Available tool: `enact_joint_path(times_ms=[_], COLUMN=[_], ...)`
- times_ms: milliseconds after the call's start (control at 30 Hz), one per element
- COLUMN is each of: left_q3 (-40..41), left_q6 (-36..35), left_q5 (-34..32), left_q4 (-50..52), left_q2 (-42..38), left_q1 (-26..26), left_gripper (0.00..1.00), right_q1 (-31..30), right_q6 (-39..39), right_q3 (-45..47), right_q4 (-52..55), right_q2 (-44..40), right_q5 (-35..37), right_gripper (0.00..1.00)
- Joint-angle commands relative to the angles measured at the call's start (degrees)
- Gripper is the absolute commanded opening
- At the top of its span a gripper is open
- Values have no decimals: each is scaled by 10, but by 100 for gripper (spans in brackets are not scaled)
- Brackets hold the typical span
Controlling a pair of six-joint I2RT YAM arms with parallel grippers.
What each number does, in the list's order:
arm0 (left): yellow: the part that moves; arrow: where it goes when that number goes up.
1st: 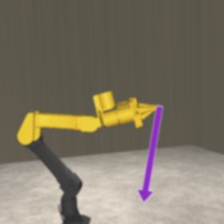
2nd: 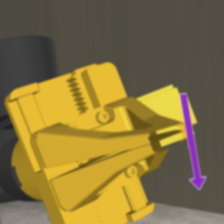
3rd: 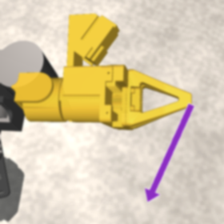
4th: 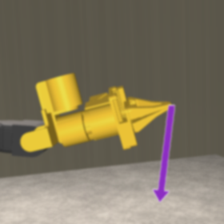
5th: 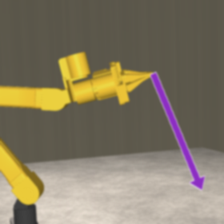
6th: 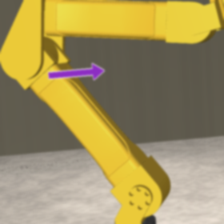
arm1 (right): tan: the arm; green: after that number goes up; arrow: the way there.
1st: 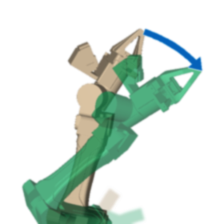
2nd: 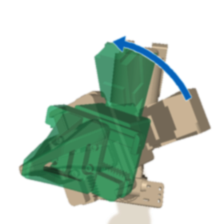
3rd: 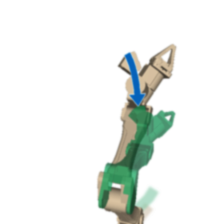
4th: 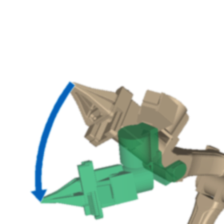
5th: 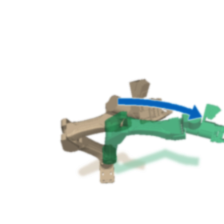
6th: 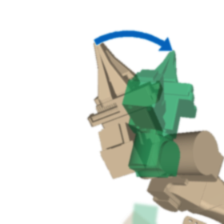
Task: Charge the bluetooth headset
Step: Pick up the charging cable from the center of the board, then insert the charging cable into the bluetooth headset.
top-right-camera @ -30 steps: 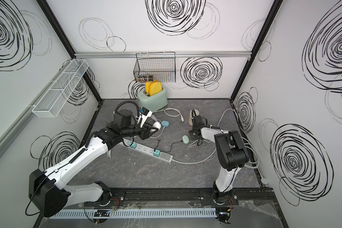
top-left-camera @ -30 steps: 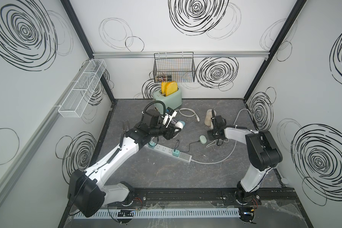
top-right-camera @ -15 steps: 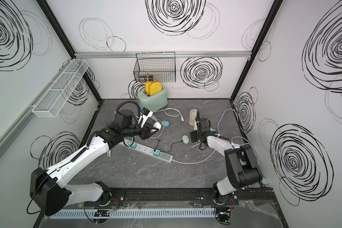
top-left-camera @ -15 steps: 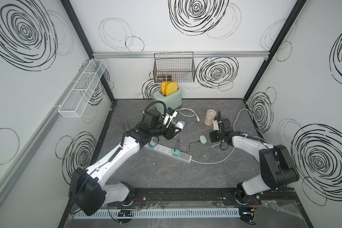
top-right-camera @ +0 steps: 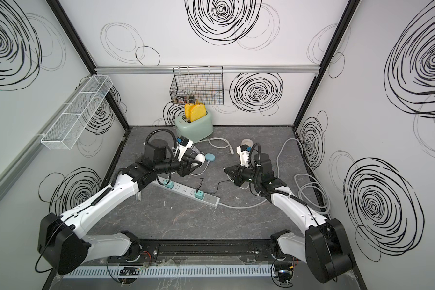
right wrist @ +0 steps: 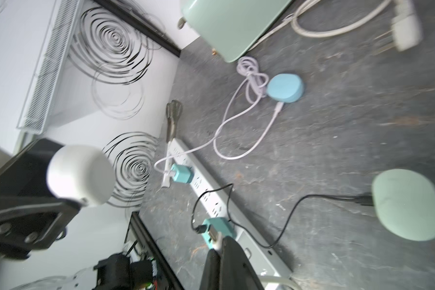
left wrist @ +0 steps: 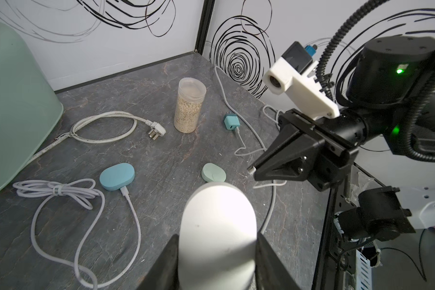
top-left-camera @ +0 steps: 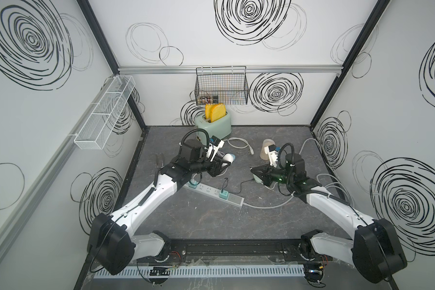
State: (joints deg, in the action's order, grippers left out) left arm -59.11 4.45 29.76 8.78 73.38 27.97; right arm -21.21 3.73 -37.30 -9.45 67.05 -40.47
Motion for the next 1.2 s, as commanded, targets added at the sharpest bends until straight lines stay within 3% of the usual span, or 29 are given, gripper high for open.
enact_joint_path(times_ms=[0,300,733,1167], left_q3=[1,-19,-14,-13], left_q6=[-24,-86,-123,-127], left_q5=[15,-37,-41,-121], left_q4=[-61,-79,-97,-94], left_q2=[2,65,81,102], left_q1=[6,74,67,68], left_gripper=[30,28,27,24], right_q1=[-17,-24,-12,5], right_q6=[34,104,160,163], right_q3=[2,-24,-48,-50], right_q4=[-12,19,4,-11], right_q2=[-11,-4,63,84], right_q5=[-46,-65,-157,-201], right_gripper=[0,0,0,0])
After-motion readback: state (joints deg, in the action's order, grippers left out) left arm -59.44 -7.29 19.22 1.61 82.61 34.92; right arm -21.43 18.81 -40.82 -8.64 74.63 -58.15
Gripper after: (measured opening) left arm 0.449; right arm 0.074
